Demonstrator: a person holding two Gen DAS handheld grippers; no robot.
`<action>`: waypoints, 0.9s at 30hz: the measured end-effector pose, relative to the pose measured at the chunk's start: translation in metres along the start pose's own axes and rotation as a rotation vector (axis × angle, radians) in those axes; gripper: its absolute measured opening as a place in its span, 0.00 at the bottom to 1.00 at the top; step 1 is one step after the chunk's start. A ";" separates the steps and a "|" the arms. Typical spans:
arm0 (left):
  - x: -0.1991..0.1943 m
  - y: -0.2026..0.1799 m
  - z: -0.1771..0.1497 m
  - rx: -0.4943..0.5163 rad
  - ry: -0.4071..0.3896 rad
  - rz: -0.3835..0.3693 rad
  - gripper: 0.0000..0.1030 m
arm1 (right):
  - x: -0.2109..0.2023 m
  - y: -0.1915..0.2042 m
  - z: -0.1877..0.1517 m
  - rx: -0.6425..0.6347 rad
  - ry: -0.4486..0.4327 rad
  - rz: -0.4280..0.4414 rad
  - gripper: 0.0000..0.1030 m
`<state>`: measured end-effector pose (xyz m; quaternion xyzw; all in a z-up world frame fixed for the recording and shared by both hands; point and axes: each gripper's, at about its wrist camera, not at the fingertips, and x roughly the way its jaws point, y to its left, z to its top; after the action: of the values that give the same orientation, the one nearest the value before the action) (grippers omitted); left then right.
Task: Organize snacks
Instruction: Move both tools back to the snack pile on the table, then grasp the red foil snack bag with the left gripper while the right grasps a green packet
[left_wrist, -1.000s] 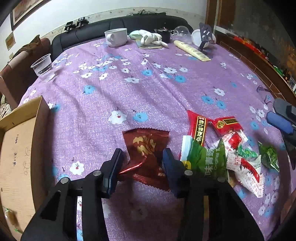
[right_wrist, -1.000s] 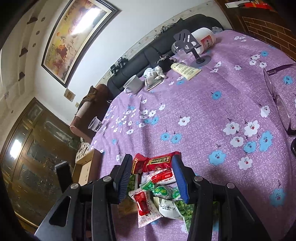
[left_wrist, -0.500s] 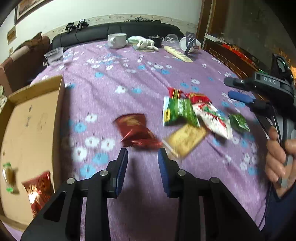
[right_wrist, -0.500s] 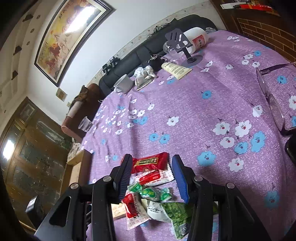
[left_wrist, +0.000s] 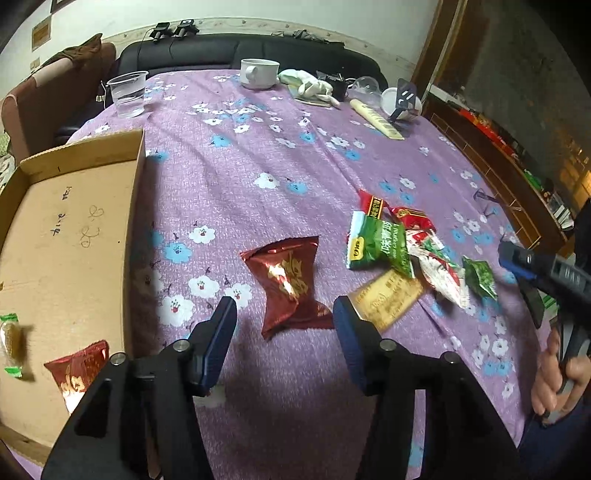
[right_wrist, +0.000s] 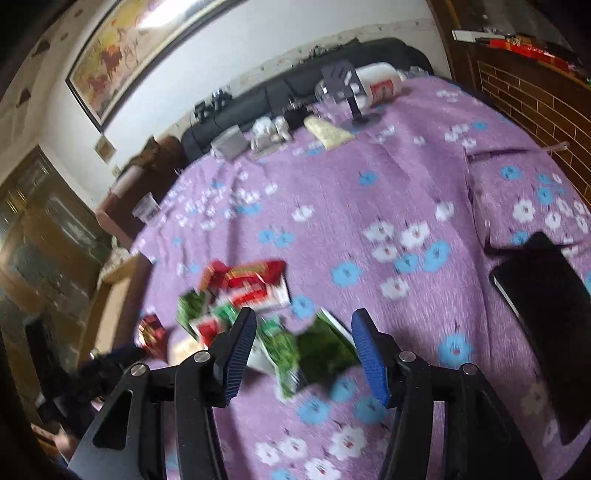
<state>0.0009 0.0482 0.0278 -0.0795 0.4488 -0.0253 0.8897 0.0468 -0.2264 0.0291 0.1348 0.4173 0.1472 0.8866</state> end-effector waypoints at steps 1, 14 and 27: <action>0.003 -0.001 0.000 0.003 0.006 0.011 0.51 | 0.003 0.000 -0.002 -0.002 0.015 -0.006 0.55; 0.028 -0.009 0.007 0.031 0.001 0.076 0.38 | 0.031 0.018 -0.021 -0.145 0.062 -0.137 0.62; 0.011 0.003 0.006 -0.035 -0.129 0.018 0.27 | 0.007 0.032 -0.023 -0.181 -0.095 -0.046 0.42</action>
<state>0.0127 0.0506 0.0219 -0.0925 0.3914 -0.0043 0.9156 0.0285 -0.1915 0.0219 0.0514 0.3626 0.1571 0.9172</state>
